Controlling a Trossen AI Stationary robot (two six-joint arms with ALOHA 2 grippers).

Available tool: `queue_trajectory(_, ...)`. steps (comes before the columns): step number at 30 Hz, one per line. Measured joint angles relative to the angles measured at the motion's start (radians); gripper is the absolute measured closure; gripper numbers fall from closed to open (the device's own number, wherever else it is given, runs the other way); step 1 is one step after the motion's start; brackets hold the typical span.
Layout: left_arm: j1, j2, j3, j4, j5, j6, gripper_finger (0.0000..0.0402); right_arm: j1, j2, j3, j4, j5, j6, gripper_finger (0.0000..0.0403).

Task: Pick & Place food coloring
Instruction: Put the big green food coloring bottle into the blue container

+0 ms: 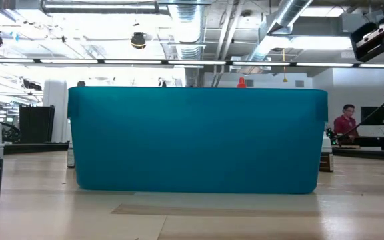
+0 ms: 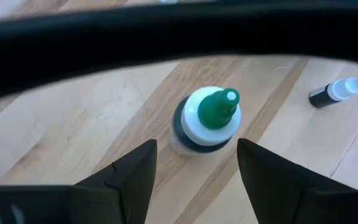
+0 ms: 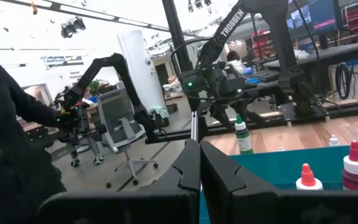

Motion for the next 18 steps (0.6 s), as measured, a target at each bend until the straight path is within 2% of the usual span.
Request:
queue_trajectory(5, 0.004, 0.0, 0.0, -0.001, -0.062, -0.001, 0.0164, 0.0, 0.0, 0.0, 0.0, 0.0, 0.0, 0.0403)
queue_trajectory(11, 0.028, 0.0, 0.0, -0.001, -0.057, 0.049, 0.0141, 0.0, 0.0, 0.0, 0.0, 0.0, 0.0, 0.0403)
queue_trajectory(18, 0.068, 0.0, 0.0, -0.001, -0.039, 0.116, 0.0139, 0.0, 0.0, 0.0, 0.0, 0.0, 0.0, 0.0403)
